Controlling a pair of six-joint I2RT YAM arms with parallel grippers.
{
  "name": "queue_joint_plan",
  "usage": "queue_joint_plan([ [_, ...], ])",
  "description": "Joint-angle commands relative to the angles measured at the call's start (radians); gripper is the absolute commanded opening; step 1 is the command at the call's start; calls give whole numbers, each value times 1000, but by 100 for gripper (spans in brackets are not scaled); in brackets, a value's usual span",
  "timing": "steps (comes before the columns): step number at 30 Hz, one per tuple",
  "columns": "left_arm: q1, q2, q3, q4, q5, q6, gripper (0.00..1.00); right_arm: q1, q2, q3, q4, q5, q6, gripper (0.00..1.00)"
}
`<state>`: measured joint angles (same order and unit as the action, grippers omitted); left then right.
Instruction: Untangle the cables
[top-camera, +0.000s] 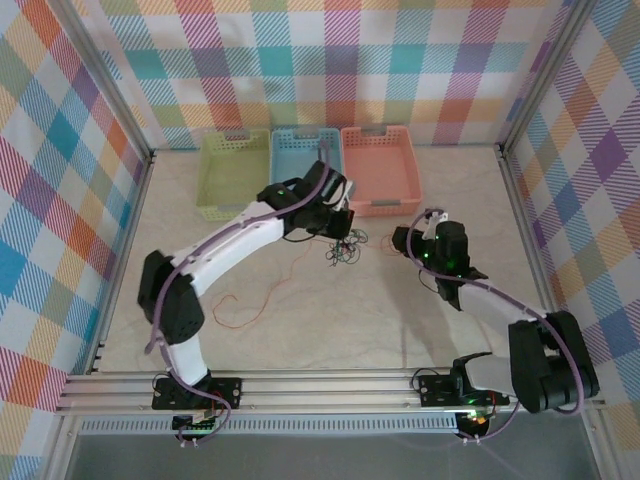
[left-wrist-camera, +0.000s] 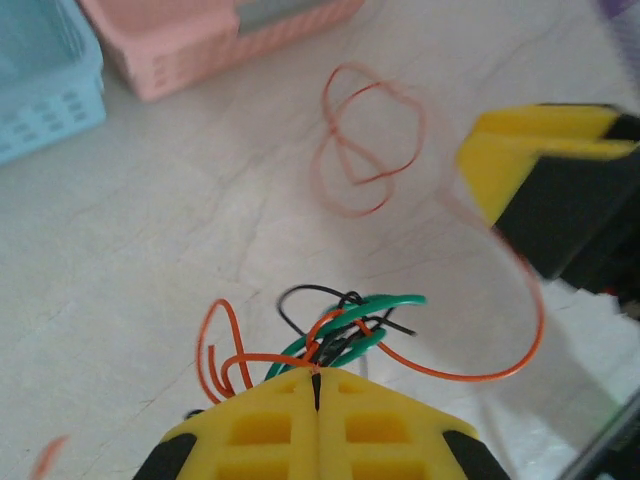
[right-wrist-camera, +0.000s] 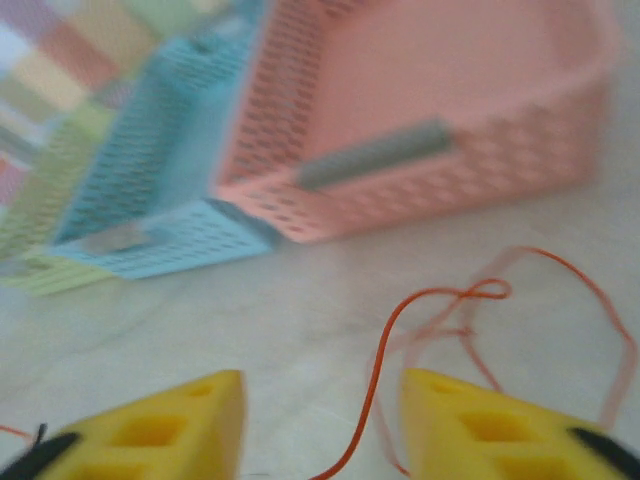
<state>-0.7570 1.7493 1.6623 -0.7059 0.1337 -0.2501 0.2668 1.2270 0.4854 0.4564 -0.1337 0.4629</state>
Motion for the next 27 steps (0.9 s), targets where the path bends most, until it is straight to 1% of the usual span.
queue_joint_plan([
  [1,-11,-66,-49,7,39,-17,0,40,-72,-14,160,-177,-57,55],
  [4,-11,-117,-65,-12,38,9,0,74,-134,-24,233,-271,-100,59],
  [7,-10,-155,-83,-28,13,29,0,90,-187,-20,231,-327,-131,59],
  [9,-10,-170,-82,-43,27,38,0,99,-209,-16,231,-373,-155,57],
  [12,-11,-187,-84,-48,58,49,0,106,-219,13,197,-473,-180,53],
  [14,-11,-194,-84,-57,54,61,0,115,-231,42,116,-520,-202,53],
  [17,-11,-203,-88,-69,64,88,0,124,-253,67,15,-494,-249,52],
  [20,-10,-218,-101,-72,76,110,0,124,-266,60,10,-445,-281,51],
  [24,-11,-231,-104,-85,95,132,0,124,-257,122,-31,-521,-340,51],
  [26,-11,-232,-101,-100,101,149,0,124,-233,187,-121,-584,-416,52],
  [27,-10,-235,-101,-104,97,155,0,124,-221,220,-174,-588,-449,52],
])
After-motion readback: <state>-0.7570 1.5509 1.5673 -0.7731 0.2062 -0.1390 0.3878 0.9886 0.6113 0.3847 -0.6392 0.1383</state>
